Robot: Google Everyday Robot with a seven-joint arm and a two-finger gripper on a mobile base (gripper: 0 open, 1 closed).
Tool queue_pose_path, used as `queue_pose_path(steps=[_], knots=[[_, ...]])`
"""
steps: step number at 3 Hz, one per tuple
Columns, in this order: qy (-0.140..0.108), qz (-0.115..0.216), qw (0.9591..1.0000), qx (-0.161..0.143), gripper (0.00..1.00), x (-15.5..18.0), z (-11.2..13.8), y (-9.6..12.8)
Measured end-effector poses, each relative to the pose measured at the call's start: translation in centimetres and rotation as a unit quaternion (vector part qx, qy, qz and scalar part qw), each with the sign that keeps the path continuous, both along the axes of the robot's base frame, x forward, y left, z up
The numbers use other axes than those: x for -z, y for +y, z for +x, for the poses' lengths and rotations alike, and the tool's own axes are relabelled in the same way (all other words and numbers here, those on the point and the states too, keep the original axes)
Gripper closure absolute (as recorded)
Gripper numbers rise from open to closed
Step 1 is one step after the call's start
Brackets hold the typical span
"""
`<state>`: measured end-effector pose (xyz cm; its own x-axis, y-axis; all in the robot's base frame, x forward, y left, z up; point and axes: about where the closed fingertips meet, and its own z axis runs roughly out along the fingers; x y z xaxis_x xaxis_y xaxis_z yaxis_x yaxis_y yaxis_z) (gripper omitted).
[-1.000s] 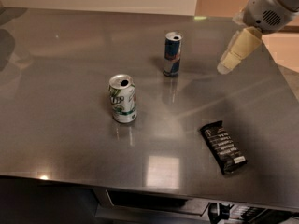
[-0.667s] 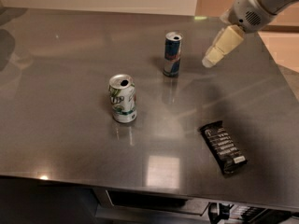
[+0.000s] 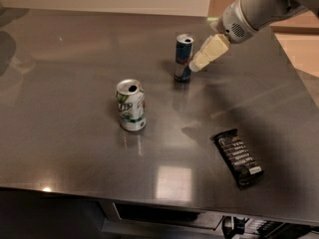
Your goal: Knock redbull can over
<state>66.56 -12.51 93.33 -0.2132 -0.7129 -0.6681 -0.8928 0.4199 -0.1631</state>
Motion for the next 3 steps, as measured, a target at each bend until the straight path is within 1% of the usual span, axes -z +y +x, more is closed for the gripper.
queue_pose_path(steps=[1,2,3], knots=[[-0.007,0.023,0.9997,-0.004,0.0,1.2,1.7,1.6],[-0.011,0.039,0.9991,-0.009,0.0,1.8,2.7,2.6],[-0.01,0.053,0.9985,-0.008,0.17,1.9,3.2,3.2]])
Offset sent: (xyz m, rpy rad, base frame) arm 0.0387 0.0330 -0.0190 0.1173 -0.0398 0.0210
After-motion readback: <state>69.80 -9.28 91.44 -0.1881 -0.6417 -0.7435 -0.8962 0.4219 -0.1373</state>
